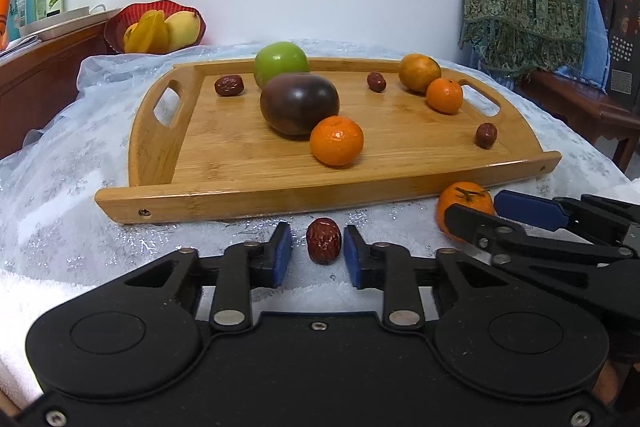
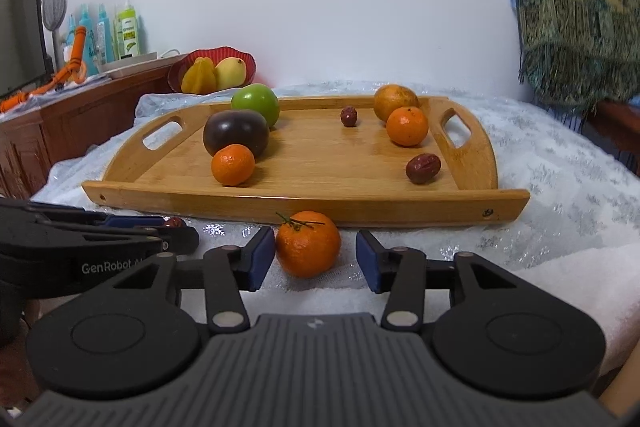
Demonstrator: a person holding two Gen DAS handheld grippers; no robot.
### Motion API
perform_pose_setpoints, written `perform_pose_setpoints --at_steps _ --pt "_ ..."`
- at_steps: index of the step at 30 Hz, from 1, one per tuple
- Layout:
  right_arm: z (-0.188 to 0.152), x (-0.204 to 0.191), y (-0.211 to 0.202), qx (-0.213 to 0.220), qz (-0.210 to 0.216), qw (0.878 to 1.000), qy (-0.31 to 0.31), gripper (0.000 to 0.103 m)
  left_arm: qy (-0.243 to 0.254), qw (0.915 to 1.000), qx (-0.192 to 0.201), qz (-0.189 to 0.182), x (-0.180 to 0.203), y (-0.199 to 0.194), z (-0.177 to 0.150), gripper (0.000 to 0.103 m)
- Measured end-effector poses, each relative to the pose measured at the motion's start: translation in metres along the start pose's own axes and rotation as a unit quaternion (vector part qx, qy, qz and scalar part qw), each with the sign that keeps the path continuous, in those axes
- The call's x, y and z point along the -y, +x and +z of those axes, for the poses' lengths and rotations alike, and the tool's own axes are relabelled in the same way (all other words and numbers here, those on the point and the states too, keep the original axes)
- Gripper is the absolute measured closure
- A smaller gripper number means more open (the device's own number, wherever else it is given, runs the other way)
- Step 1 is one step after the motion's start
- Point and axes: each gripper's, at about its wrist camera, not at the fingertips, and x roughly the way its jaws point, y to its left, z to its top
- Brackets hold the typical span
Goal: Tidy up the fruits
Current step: 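Grasp a red date with the left tool while the right tool grasps a mandarin, then lift and carry the date and mandarin over the tray with both tools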
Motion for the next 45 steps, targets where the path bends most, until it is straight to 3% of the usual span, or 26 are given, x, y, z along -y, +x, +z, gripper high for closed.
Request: perform_pose_setpoints --at_steps 1,5,33,36,40,45 --pt "-0.001 -0.002 0.000 0.001 -0.002 1.000 -0.005 0.040 0.003 1.0000 0.000 -0.001 0.001 0.000 -0.001 0.063" --pt "-0.003 -0.009 0.001 0.009 -0.011 1.000 -0.023 0.039 0.009 0.9999 0.004 0.012 0.000 0.001 -0.002 0.061" --pt "-0.007 -0.007 0.014 -0.005 -0.029 1.000 0.003 0.039 0.011 0.9995 0.021 0.020 0.000 0.004 -0.007 0.059" --pt "-0.006 -0.009 0.014 -0.005 -0.031 0.999 0.004 0.046 0.014 0.9995 0.016 0.024 0.002 0.004 -0.005 0.059" --pt "-0.007 -0.013 0.015 -0.005 -0.030 1.000 -0.004 0.054 0.022 0.9994 0.014 0.024 0.005 0.005 -0.005 0.070" --pt "-0.006 -0.017 0.014 -0.006 -0.028 1.000 -0.011 0.056 0.035 0.9991 0.014 0.018 0.011 0.003 -0.006 0.086"
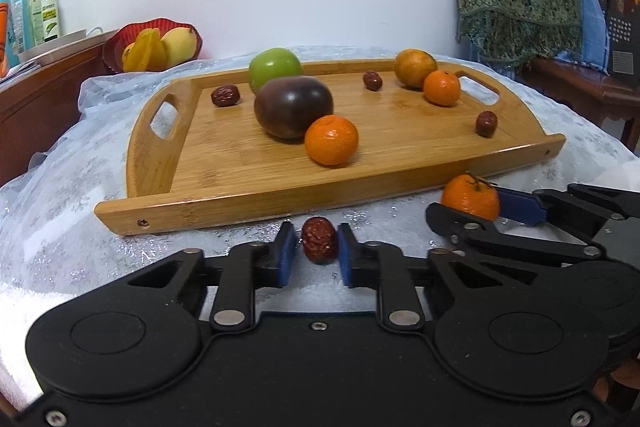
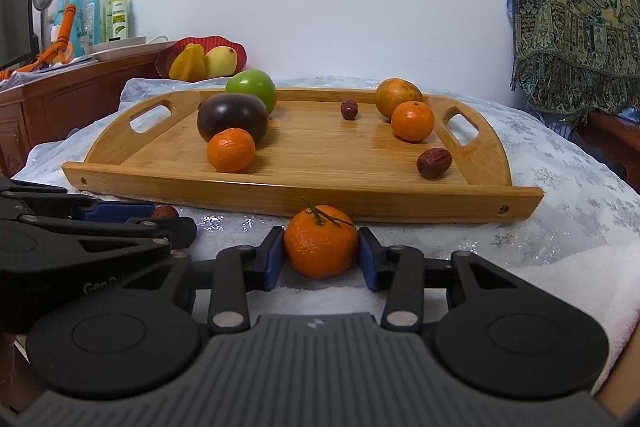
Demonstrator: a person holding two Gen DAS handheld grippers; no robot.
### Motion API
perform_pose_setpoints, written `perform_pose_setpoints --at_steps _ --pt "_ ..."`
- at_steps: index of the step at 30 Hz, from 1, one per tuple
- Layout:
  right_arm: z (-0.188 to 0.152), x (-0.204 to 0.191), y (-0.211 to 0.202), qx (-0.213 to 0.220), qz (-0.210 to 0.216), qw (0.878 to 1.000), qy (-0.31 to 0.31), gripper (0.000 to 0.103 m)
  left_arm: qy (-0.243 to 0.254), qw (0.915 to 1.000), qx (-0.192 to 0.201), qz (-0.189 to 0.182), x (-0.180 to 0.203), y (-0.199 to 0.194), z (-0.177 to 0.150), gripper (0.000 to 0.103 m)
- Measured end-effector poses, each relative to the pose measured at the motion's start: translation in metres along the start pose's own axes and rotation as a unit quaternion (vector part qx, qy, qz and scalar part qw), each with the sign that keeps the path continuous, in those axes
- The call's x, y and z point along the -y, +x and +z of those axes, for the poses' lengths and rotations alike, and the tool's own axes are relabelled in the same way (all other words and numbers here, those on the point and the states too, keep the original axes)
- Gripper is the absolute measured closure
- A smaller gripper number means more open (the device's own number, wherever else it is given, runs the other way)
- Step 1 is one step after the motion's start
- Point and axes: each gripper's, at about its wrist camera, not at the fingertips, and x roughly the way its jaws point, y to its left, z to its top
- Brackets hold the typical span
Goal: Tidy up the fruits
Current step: 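Lift and carry the date and mandarin over the tray with both tools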
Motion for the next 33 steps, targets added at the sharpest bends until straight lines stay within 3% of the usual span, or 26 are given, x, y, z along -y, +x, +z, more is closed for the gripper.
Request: perform_pose_setpoints --at_steps 9,16,24,29,33 --pt "0.004 0.004 -0.005 0.001 0.012 1.000 0.029 0.059 -0.022 0.9996 0.001 -0.020 -0.005 -0.006 0.005 0.088" --pt "0.012 0.005 -0.018 0.029 0.015 0.999 0.034 0.060 -0.014 0.9991 0.034 -0.023 -0.003 -0.023 0.013 0.088" --pt "0.051 0.009 -0.013 0.072 0.014 0.997 0.035 0.062 -0.013 0.9974 0.069 -0.014 -0.009 -0.027 0.058 0.086" --pt "0.075 0.014 -0.001 0.103 0.012 0.994 0.027 0.062 -0.049 0.9963 0.070 0.006 -0.035 -0.014 0.084 0.086" --pt "0.090 0.021 0.016 0.103 0.016 0.994 0.028 0.062 -0.070 0.9955 0.060 0.019 -0.060 0.004 0.102 0.086"
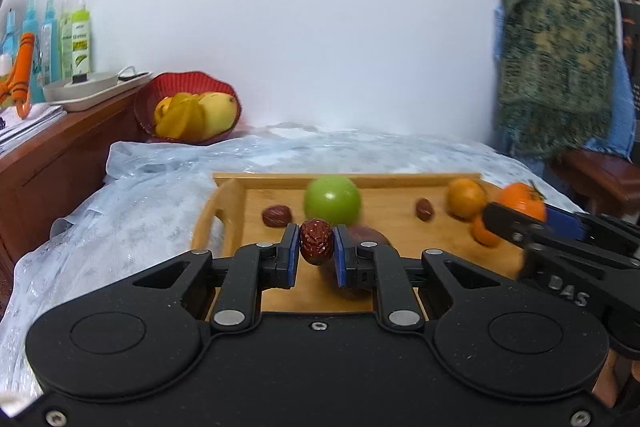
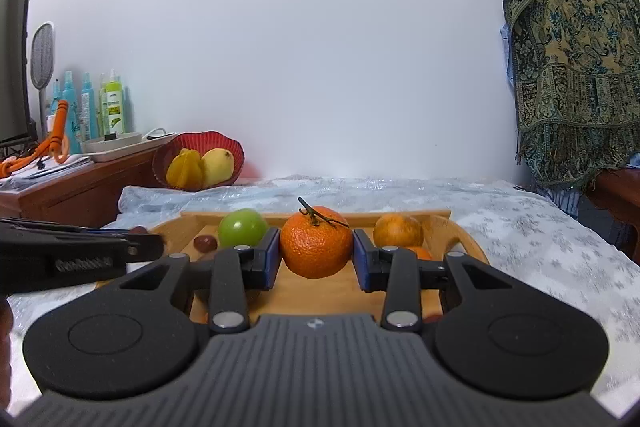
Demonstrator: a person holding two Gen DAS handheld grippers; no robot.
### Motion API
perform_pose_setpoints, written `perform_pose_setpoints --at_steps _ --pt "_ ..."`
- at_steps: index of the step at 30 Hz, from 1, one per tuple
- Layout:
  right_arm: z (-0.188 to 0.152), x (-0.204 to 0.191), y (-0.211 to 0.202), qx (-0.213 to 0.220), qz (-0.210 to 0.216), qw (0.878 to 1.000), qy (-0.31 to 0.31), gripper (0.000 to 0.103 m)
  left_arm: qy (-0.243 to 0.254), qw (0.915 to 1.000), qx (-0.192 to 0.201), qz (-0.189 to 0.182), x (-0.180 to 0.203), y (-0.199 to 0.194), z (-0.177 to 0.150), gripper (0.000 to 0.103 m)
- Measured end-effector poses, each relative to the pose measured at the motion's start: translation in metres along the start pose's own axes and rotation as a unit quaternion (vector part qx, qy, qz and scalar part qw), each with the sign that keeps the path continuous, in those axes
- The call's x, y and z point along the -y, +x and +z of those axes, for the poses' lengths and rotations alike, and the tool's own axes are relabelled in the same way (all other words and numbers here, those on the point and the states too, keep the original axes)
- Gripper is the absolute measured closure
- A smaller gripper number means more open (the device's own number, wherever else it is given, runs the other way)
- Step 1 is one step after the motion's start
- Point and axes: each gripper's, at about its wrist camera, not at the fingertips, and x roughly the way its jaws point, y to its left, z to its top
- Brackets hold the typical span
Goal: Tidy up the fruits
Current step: 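Lift and carry the date and mandarin over the tray with both tools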
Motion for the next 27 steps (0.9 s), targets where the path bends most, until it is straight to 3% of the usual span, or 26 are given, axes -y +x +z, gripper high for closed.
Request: perform_pose_setpoints --at_steps 7,12,27 --pt "0.010 0.009 0.039 -0.015 0.001 1.000 -0.004 0.062 -0.001 0.9996 -0.010 0.025 -0.016 0.048 0.025 0.086" --pt "0.002 0.020 0.067 -0.052 -0.013 0.998 0.026 0.062 -0.015 0.9990 -0.032 0.028 -0.019 0.075 0.021 0.086" --pt "-0.012 0.018 0.100 -0.112 -0.027 0.993 0.034 0.061 0.015 0.9977 -0.060 0.028 -0.013 0.100 0.016 0.086"
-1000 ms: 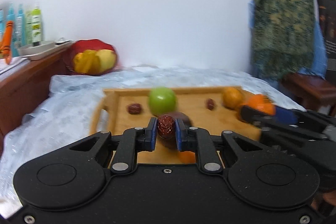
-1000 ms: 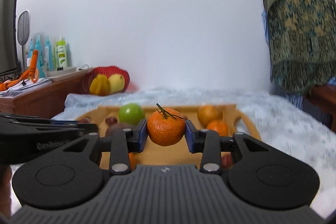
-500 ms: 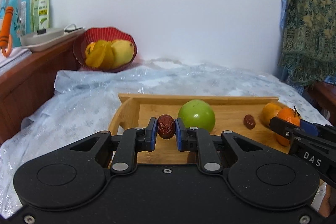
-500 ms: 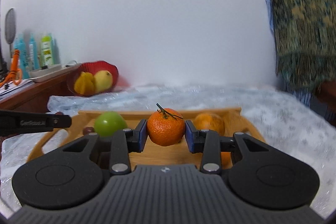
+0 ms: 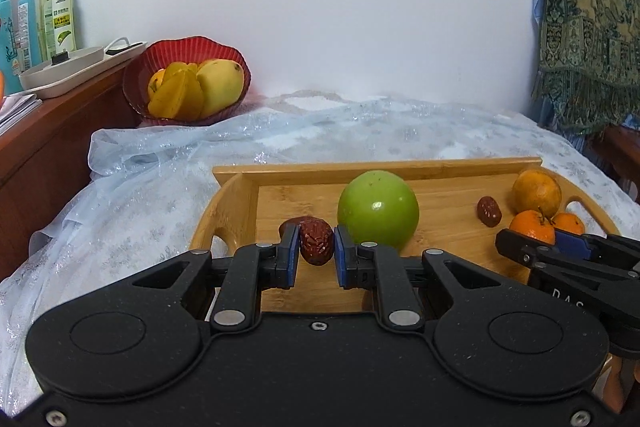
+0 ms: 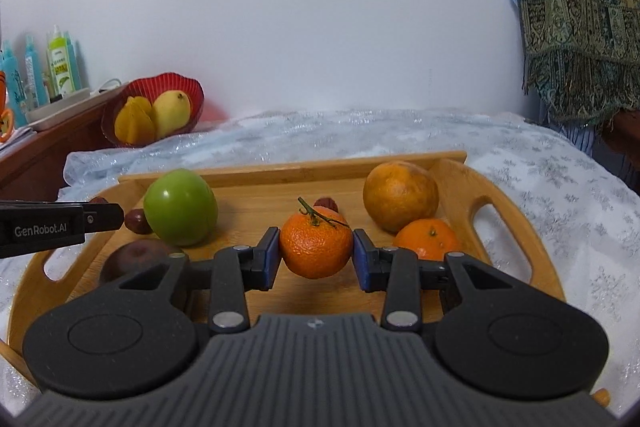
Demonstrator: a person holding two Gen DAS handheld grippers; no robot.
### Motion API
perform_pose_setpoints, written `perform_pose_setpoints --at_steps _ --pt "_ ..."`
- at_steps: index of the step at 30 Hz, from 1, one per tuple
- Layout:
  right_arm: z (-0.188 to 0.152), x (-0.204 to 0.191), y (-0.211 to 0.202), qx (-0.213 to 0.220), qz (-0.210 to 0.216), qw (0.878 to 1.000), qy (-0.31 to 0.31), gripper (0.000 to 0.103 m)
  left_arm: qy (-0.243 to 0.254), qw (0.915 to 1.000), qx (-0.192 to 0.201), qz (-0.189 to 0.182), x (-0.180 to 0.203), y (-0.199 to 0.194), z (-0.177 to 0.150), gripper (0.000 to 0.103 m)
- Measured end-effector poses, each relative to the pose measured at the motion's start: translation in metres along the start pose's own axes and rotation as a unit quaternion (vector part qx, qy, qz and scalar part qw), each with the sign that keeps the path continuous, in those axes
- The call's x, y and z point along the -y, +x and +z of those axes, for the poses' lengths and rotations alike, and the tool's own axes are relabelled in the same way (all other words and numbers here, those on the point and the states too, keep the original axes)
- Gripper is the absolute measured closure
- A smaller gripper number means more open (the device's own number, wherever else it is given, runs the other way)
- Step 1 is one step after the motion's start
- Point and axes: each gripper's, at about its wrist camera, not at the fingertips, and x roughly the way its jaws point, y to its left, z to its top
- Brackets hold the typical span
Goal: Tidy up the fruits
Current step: 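Lift and carry the date and mandarin over the tray with both tools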
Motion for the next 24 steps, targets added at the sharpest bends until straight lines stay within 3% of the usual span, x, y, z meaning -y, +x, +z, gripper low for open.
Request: perform_pose_setpoints --at_steps 24 --pt "-0.002 0.003 0.004 -0.012 -0.007 1.000 0.013 0.060 -0.023 0.9990 -0.040 0.002 -0.006 0.014 -0.011 0.086"
